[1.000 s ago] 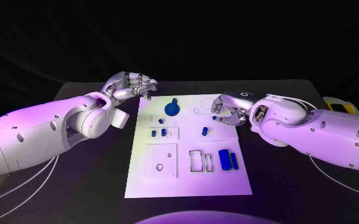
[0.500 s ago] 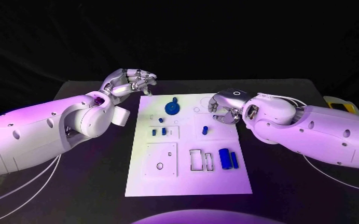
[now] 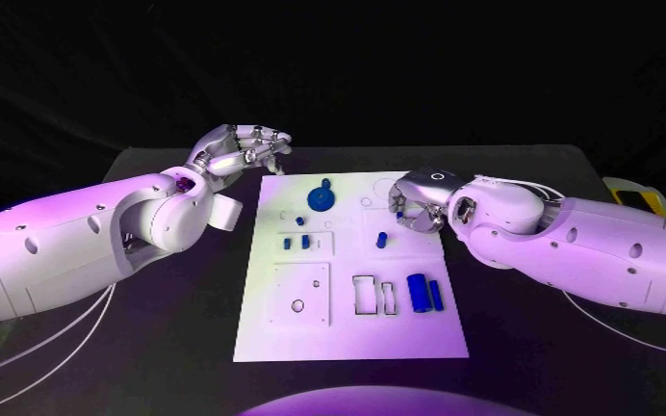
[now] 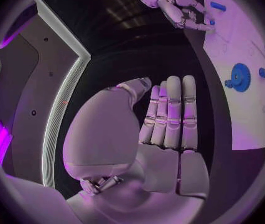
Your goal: Assemble the parts on the task board
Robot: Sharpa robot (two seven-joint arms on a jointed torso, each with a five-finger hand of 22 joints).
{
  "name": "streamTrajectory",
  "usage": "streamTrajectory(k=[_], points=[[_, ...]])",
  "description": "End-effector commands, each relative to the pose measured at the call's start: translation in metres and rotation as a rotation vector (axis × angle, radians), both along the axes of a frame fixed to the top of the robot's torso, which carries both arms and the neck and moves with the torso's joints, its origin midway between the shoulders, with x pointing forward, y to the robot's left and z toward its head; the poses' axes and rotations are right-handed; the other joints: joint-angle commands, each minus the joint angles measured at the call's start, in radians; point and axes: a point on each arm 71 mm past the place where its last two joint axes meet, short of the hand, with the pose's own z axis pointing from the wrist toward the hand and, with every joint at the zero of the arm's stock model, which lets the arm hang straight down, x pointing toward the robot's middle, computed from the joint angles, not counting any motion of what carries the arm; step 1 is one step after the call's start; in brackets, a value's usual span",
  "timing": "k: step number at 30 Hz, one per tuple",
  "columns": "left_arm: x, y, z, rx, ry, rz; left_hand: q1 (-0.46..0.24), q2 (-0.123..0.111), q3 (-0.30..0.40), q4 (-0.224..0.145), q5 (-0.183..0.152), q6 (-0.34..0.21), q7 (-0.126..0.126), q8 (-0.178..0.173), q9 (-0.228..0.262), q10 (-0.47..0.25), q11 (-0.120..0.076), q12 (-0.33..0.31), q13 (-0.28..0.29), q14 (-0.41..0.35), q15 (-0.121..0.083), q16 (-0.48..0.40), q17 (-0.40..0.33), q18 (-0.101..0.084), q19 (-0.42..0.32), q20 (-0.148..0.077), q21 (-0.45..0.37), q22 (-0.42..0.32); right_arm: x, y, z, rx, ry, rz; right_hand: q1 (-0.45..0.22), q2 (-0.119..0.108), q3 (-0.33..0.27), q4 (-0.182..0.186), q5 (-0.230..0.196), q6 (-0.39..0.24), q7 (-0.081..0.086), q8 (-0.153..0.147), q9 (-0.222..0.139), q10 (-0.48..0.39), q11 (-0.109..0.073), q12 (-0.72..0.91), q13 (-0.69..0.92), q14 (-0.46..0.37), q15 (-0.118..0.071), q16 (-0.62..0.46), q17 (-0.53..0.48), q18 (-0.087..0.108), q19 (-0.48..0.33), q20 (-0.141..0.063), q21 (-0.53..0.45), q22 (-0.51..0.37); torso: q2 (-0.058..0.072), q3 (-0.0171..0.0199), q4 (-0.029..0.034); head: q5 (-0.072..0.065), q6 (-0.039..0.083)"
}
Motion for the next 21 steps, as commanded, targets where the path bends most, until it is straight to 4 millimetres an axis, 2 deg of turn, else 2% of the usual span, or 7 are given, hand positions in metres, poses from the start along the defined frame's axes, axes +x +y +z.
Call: streamTrajectory(k=[1,6,8,12,16,21], points=[[-0.0005,-0.0015,0.0011,-0.017,0.001,-0.010,0.004,0.005,-0.002,-0.005,-0.002,0.000,0.008,-0.006,0.000,0.007,0.003,-0.008,-0.002,-0.007,0.002,-0.007,-0.002,0.012,0.009,0.002,-0.006,-0.002,-0.0014,-0.0013,-0.0070,-0.051,0.014,-0.005,0.000,0.007,0.007,-0.002,-0.007,0.008,0.002,0.000,0.002,0.008,-0.002,-0.002,-0.001,0.039,-0.006,0.006,0.000,-0.012,0.010,0.000,0.004,0.016,0.000,0.0010,-0.0008,-0.001,-0.001],[-0.0003,-0.0014,0.0009,-0.016,0.003,-0.010,0.005,0.006,-0.002,-0.005,-0.002,-0.001,0.009,-0.007,0.000,0.006,0.004,-0.010,-0.003,-0.008,0.003,-0.008,-0.002,0.012,0.009,0.002,-0.007,-0.003,-0.0030,-0.0002,-0.0104,-0.051,0.017,-0.003,0.000,0.010,0.016,-0.010,-0.004,0.014,0.001,0.000,0.002,0.017,-0.003,-0.004,-0.005,0.040,-0.008,0.008,0.004,-0.015,0.016,-0.001,0.017,0.025,0.000,0.0011,-0.0008,0.002,-0.003],[-0.0003,-0.0014,0.0009,-0.015,0.003,-0.009,0.006,0.007,-0.002,-0.006,-0.001,-0.001,0.009,-0.008,0.000,0.006,0.004,-0.011,-0.003,-0.008,0.003,-0.008,-0.002,0.012,0.009,0.002,-0.008,-0.003,-0.0036,0.0003,-0.0114,-0.045,0.014,-0.003,0.005,0.020,0.030,-0.020,-0.011,0.024,-0.003,0.004,0.005,0.031,-0.007,-0.004,-0.008,0.041,-0.011,0.010,0.008,-0.018,0.024,-0.003,0.033,0.035,0.000,0.0010,-0.0010,0.003,-0.004],[-0.0002,-0.0014,0.0008,-0.015,0.003,-0.009,0.010,0.010,0.000,-0.009,-0.001,-0.002,0.010,-0.009,0.000,0.006,0.005,-0.014,-0.004,-0.009,0.003,-0.010,-0.003,0.012,0.010,0.002,-0.010,-0.005,-0.0048,0.0007,-0.0129,-0.035,-0.001,-0.008,0.024,0.065,0.072,-0.058,-0.050,0.065,-0.015,0.027,0.018,0.091,-0.025,0.009,-0.004,0.045,-0.028,0.019,0.022,-0.027,0.049,-0.011,0.082,0.067,0.000,0.0008,-0.0007,0.003,-0.005],[-0.0002,-0.0009,0.0007,-0.014,0.004,-0.009,0.012,0.010,0.000,-0.010,-0.001,-0.002,0.010,-0.009,0.000,0.006,0.005,-0.015,-0.004,-0.010,0.003,-0.011,-0.003,0.012,0.010,0.002,-0.010,-0.005,-0.0054,-0.0008,-0.0130,-0.043,-0.031,-0.019,0.036,0.095,0.138,-0.125,-0.052,0.081,-0.022,0.036,0.028,0.138,-0.034,0.010,0.006,0.047,-0.039,0.023,0.027,-0.034,0.062,-0.025,0.117,0.094,0.000,0.0003,0.0002,0.002,-0.007],[0.0000,-0.0002,0.0004,-0.014,0.007,-0.009,0.021,0.013,0.002,-0.017,0.000,-0.002,0.012,-0.011,0.000,0.007,0.006,-0.020,-0.006,-0.011,0.004,-0.013,-0.003,0.012,0.012,0.002,-0.012,-0.006,-0.0063,-0.0016,-0.0118,-0.044,-0.068,-0.026,0.028,0.101,0.170,-0.153,-0.058,0.089,-0.026,0.038,0.032,0.156,-0.039,0.008,0.014,0.048,-0.043,0.025,0.031,-0.037,0.069,-0.029,0.136,0.108,0.000,0.0002,-0.0007,0.002,-0.008]])
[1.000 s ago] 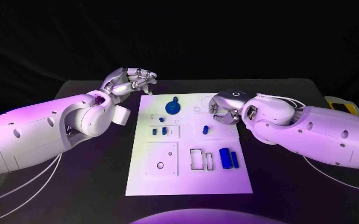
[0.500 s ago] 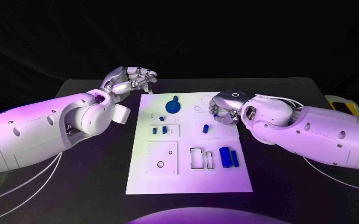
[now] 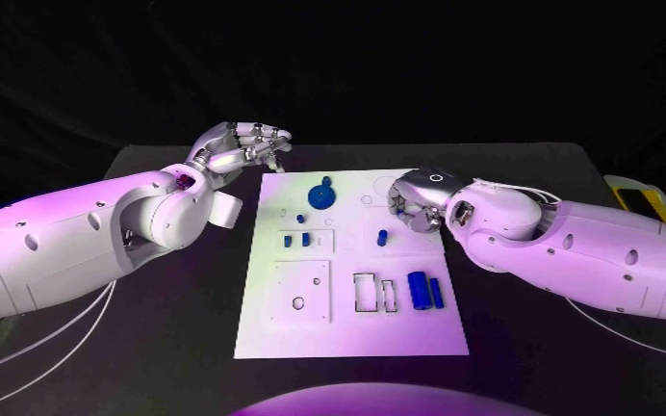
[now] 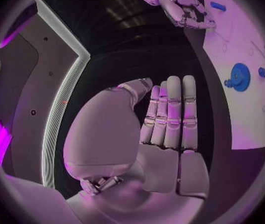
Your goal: Assemble the parts on the task board
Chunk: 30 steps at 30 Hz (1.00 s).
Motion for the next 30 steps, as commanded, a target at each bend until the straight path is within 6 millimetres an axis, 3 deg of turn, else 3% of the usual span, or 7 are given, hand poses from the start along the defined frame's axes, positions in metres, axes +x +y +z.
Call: streamTrajectory(k=[1,14,30], points=[[0.000,-0.001,0.001,-0.012,0.001,-0.012,0.010,0.003,-0.002,-0.007,0.000,0.002,0.008,-0.007,0.001,0.003,0.002,-0.006,-0.001,-0.007,0.000,-0.006,-0.001,0.012,0.008,-0.001,-0.004,-0.001,-0.001,-0.006,-0.006,-0.047,-0.026,-0.030,0.016,0.031,0.049,-0.043,0.002,0.006,0.000,0.005,0.002,0.064,-0.058,0.004,0.025,0.046,-0.008,0.005,0.002,-0.008,0.007,0.001,0.006,0.109,0.000,-0.0005,-0.0006,0.000,-0.001],[0.001,0.000,0.000,-0.011,0.009,-0.016,0.014,0.003,-0.003,-0.013,0.001,-0.003,0.013,-0.012,0.000,-0.004,0.008,-0.017,-0.005,-0.014,0.004,-0.011,-0.002,0.011,0.006,0.000,-0.007,-0.001,-0.007,0.000,0.003,0.033,-0.091,-0.001,0.006,0.029,0.058,-0.055,0.001,0.009,-0.002,0.007,0.004,0.070,-0.059,0.002,0.028,0.047,-0.010,0.007,0.005,-0.010,0.010,-0.001,0.016,0.117,-0.001,-0.0007,-0.0009,0.001,0.002],[0.003,0.000,-0.002,-0.018,0.024,-0.021,0.014,0.002,-0.005,-0.017,0.002,-0.014,0.021,-0.022,-0.003,-0.015,0.015,-0.030,-0.010,-0.025,0.011,-0.016,-0.002,0.010,0.000,0.003,-0.011,-0.002,-0.021,0.003,0.035,0.180,-0.120,0.027,0.003,0.028,0.060,-0.058,0.001,0.010,-0.002,0.007,0.005,0.071,-0.059,0.000,0.029,0.047,-0.010,0.007,0.005,-0.011,0.012,-0.001,0.019,0.119,-0.002,-0.0007,-0.0021,0.010,0.005]])
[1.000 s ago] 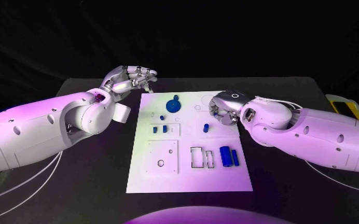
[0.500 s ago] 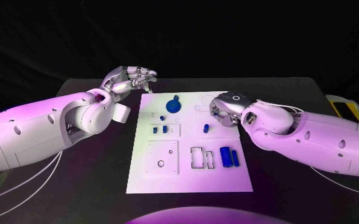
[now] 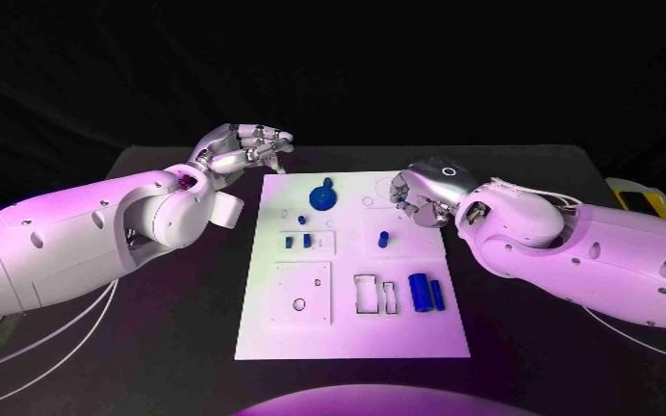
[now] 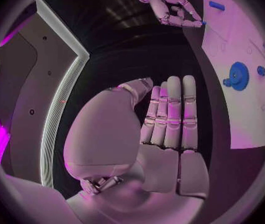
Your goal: Assemble the parts on the task board
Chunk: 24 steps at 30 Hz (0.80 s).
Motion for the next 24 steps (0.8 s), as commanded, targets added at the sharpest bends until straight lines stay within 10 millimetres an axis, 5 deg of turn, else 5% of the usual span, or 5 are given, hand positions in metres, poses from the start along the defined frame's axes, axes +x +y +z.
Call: streamTrajectory(k=[1,8,15,24], points=[[0.000,-0.003,0.000,-0.021,0.009,-0.020,0.011,-0.001,0.000,-0.008,0.003,-0.004,0.004,-0.006,-0.002,-0.005,0.005,-0.007,-0.002,-0.008,0.000,-0.005,-0.001,0.010,-0.001,0.003,-0.004,-0.001,-0.006,0.005,0.007,0.067,-0.005,0.018,0.012,0.019,0.054,-0.050,0.002,0.007,0.001,0.004,0.002,0.066,-0.065,0.004,0.029,0.050,-0.007,0.003,0.001,-0.011,0.004,-0.001,0.003,0.119,0.000,0.0001,-0.0004,0.005,0.002],[0.002,-0.003,-0.001,-0.024,0.013,-0.021,0.011,-0.001,0.000,-0.008,0.003,-0.006,0.005,-0.007,-0.002,-0.006,0.006,-0.008,-0.002,-0.009,0.001,-0.005,-0.001,0.010,-0.002,0.004,-0.005,-0.001,-0.023,0.026,0.014,0.148,0.015,0.084,0.011,0.020,0.057,-0.052,0.003,0.006,0.001,0.003,0.002,0.065,-0.065,0.003,0.030,0.050,-0.007,0.003,0.000,-0.011,0.003,-0.002,0.001,0.119,0.001,0.0011,-0.0001,0.029,0.002],[0.004,-0.009,-0.001,-0.034,0.013,-0.028,0.011,-0.001,0.000,-0.009,0.003,-0.007,0.006,-0.008,-0.002,-0.007,0.006,-0.009,-0.002,-0.010,0.002,-0.005,-0.001,0.010,-0.002,0.004,-0.005,-0.001,-0.045,0.059,0.010,0.203,0.058,0.176,0.009,0.020,0.059,-0.055,0.003,0.005,0.002,0.002,0.002,0.064,-0.064,0.001,0.030,0.050,-0.007,0.003,-0.001,-0.010,0.002,-0.002,-0.001,0.118,0.000,-0.0017,0.0003,0.087,-0.009],[0.008,-0.019,-0.002,-0.044,0.008,-0.019,0.009,0.000,-0.001,-0.008,0.003,-0.008,0.007,-0.009,-0.002,-0.008,0.008,-0.010,-0.003,-0.011,0.003,-0.005,-0.001,0.009,-0.003,0.005,-0.006,-0.001,-0.061,0.083,-0.017,0.221,0.129,0.228,0.008,0.021,0.061,-0.057,0.003,0.004,0.003,0.002,0.002,0.064,-0.064,-0.001,0.030,0.050,-0.006,0.003,-0.002,-0.009,0.000,-0.002,-0.004,0.117,-0.001,-0.0038,0.0013,0.134,-0.027]])
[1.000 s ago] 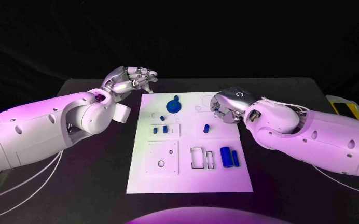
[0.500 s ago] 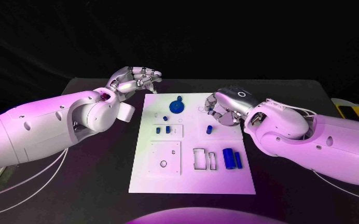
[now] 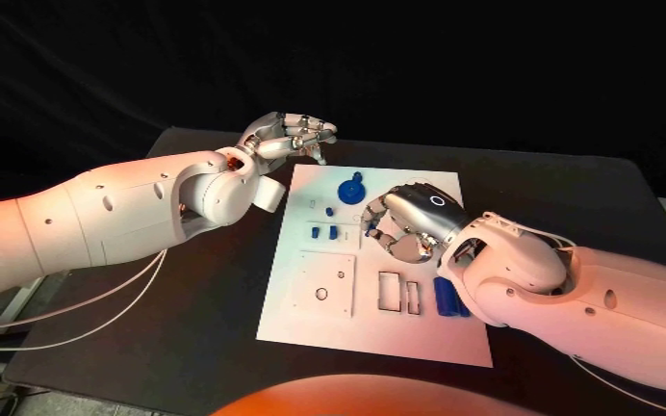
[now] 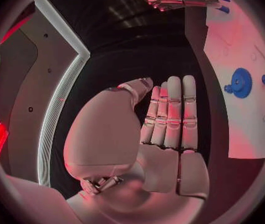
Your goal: Assemble the parts on the task board
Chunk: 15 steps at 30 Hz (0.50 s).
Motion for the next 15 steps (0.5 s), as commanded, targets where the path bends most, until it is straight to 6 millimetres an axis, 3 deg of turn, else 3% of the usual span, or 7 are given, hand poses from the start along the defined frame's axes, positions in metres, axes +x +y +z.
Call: streamTrajectory(k=[1,6,15], points=[[0.002,-0.006,0.001,-0.023,-0.006,0.000,0.009,0.000,0.002,-0.005,0.003,-0.005,0.003,-0.003,-0.001,-0.004,0.004,-0.007,-0.001,-0.008,-0.001,-0.005,-0.001,0.010,-0.003,0.005,-0.006,-0.001,-0.008,0.009,-0.012,0.016,0.028,0.036,0.007,0.021,0.056,-0.051,0.007,0.004,0.003,0.001,0.001,0.064,-0.063,0.001,0.030,0.050,-0.006,0.003,-0.001,-0.009,0.000,-0.002,-0.004,0.116,0.000,-0.0012,-0.0002,0.028,-0.011],[0.006,-0.012,0.000,-0.026,-0.009,0.002,0.008,0.000,0.001,-0.005,0.003,-0.005,0.003,-0.004,-0.001,-0.005,0.004,-0.007,-0.001,-0.009,0.000,-0.005,-0.001,0.009,-0.004,0.006,-0.006,-0.001,-0.017,0.020,-0.028,0.014,0.064,0.063,0.006,0.022,0.057,-0.053,0.007,0.003,0.004,0.000,0.001,0.062,-0.063,-0.001,0.031,0.050,-0.006,0.003,-0.002,-0.008,-0.002,-0.001,-0.007,0.115,0.000,0.0017,-0.0003,0.051,-0.021],[0.008,-0.017,-0.001,-0.029,-0.006,-0.006,0.007,0.001,0.000,-0.004,0.003,-0.004,0.003,-0.003,-0.001,-0.005,0.005,-0.008,-0.001,-0.010,0.001,-0.005,-0.001,0.009,-0.005,0.006,-0.007,-0.001,-0.024,0.030,-0.044,-0.006,0.089,0.081,0.005,0.022,0.058,-0.054,0.007,0.002,0.004,0.000,0.001,0.062,-0.062,-0.002,0.031,0.050,-0.006,0.003,-0.003,-0.008,-0.003,-0.001,-0.008,0.115,0.000,0.0017,0.0003,0.071,-0.032]])
